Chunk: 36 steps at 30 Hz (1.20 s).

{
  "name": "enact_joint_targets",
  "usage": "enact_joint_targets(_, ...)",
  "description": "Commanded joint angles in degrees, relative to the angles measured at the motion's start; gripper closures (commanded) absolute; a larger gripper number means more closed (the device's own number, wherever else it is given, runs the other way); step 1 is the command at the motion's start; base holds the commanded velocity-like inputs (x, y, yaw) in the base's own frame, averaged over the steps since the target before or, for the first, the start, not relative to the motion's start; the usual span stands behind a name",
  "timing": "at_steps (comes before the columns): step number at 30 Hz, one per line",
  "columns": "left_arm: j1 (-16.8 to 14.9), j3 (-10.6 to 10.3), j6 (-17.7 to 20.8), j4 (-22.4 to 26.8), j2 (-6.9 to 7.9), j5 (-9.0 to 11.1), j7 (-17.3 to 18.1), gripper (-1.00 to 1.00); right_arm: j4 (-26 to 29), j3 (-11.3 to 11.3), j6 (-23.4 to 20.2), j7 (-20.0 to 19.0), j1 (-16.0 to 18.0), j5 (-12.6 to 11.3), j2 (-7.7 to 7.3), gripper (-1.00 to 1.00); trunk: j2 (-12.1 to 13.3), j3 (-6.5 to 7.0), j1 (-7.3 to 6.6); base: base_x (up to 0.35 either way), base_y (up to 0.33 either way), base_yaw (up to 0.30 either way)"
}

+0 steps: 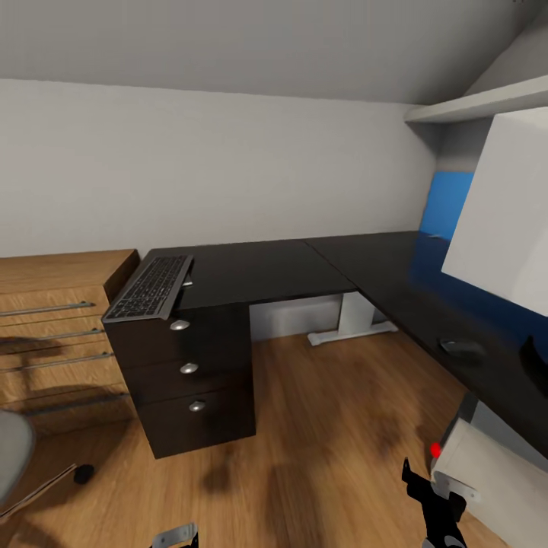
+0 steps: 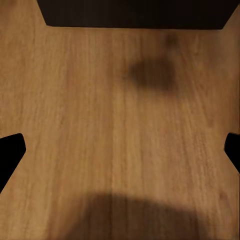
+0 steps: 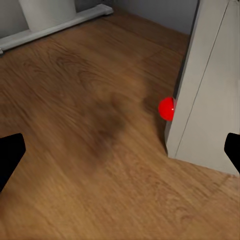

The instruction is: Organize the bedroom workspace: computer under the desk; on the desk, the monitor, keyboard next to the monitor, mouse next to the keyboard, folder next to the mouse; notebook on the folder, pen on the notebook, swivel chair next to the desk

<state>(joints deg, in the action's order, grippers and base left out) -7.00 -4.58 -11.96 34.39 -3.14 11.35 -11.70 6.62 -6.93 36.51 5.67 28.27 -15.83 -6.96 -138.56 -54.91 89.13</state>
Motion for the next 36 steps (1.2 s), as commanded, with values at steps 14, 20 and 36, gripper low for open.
enact_joint_targets(14,-0.03,-0.43,-0.26,-0.03,0.06,1.14,-0.42,-1.0,-0.03,-0.34,0.14,0.03,0.03,0.22,-0.05,-1.0,5.61,2.46,-3.09,0.0,0.0,0.001)
enact_joint_targets(20,-0.03,-0.43,-0.28,-0.03,0.06,1.72,-0.42,-1.0,-0.03,-0.39,0.16,0.04,0.03,0.18,-0.01,-1.0,8.02,3.53,-4.41,0.0,0.0,0.002)
enact_joint_targets(36,-0.03,-0.43,-0.34,-0.99,0.06,1.82,-0.42,-1.0,-0.11,-0.37,0.14,0.04,0.03,0.18,0.08,-1.0,14.43,6.41,-7.93,0.0,0.0,0.096)
